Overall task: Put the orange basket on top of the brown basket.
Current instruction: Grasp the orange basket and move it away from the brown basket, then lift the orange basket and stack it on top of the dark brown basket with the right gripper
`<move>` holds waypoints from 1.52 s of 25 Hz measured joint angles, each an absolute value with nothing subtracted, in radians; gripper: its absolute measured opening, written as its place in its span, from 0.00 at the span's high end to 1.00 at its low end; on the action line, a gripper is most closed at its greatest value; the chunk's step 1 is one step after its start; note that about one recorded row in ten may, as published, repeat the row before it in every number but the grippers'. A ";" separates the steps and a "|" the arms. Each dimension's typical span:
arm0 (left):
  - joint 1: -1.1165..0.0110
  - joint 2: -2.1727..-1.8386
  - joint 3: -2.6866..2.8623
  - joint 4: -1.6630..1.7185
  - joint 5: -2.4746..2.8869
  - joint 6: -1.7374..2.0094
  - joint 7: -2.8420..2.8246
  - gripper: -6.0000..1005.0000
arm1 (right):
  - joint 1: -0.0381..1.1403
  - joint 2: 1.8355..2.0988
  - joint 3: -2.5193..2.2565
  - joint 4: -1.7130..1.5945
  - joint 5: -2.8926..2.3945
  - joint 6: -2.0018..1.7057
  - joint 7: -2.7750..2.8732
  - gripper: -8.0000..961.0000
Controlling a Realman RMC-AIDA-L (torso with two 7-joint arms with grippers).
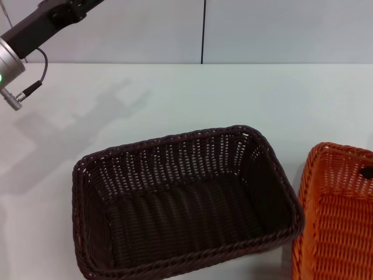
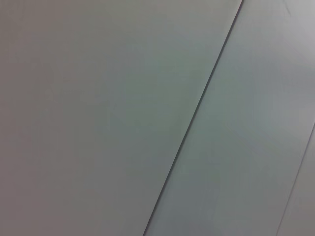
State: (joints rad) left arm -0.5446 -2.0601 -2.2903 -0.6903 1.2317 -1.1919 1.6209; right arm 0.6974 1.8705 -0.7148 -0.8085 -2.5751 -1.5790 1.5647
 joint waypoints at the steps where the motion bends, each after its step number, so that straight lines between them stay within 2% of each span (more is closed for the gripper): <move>1: -0.545 -2.060 -2.290 -0.690 1.232 -1.192 1.621 0.16 | 0.696 1.871 -0.712 -0.809 -2.574 -1.579 1.565 0.79; 7: -0.538 -2.060 -2.291 -0.691 1.231 -1.192 1.621 0.16 | 0.680 1.870 -0.686 -0.830 -2.540 -1.612 1.564 0.81; 17: -0.532 -2.056 -2.347 -0.697 1.223 -1.186 1.626 0.16 | 0.572 1.828 -0.614 -0.981 -2.300 -1.980 1.559 0.81; 25: -0.535 -2.054 -2.383 -0.698 1.221 -1.169 1.637 0.16 | 0.512 1.832 -0.434 -1.011 -2.161 -2.150 1.568 0.81; 27: -0.536 -2.054 -2.386 -0.699 1.221 -1.168 1.637 0.16 | 0.486 1.845 -0.431 -0.988 -2.079 -2.160 1.569 0.81; 28: -0.537 -2.052 -2.390 -0.699 1.223 -1.163 1.640 0.16 | 0.461 1.867 -0.429 -0.978 -2.008 -2.162 1.569 0.81; 29: -0.537 -2.052 -2.390 -0.699 1.223 -1.163 1.640 0.16 | 0.461 1.867 -0.429 -0.978 -2.008 -2.162 1.569 0.81; 30: -0.537 -2.051 -2.391 -0.699 1.224 -1.161 1.644 0.16 | 0.433 1.899 -0.419 -0.975 -1.948 -2.155 1.569 0.81; 31: -0.537 -2.051 -2.391 -0.699 1.224 -1.161 1.644 0.16 | 0.433 1.899 -0.419 -0.975 -1.948 -2.155 1.569 0.81; 37: -0.533 -2.042 -2.392 -0.700 1.226 -1.154 1.647 0.16 | 0.389 2.009 -0.390 -0.978 -1.875 -2.123 1.543 0.81; 38: -0.532 -2.039 -2.391 -0.699 1.226 -1.152 1.647 0.16 | 0.388 2.046 -0.379 -0.984 -1.871 -2.110 1.527 0.81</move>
